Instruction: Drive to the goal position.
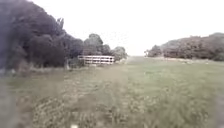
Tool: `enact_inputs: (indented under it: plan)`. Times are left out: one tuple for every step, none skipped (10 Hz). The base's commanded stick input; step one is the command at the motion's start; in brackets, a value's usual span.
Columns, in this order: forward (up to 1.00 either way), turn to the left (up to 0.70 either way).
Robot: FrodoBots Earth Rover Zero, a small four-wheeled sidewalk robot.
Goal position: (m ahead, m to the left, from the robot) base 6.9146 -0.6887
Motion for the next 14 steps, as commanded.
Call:
enact_inputs:
  plan:
    - [0.85,0.00]
    - [0.85,0.00]
    - [0.85,-0.07]
    - [0.85,-0.28]
    - [0.85,-0.34]
    - [0.85,-0.34]
    - [0.85,-0.34]
    - [0.85,-0.11]
    - [0.85,0.00]
    - [0.85,0.00]
    - [0.85,0.00]
    - [0.85,0.00]
    - [0.85,0.00]
    - [0.85,0.00]
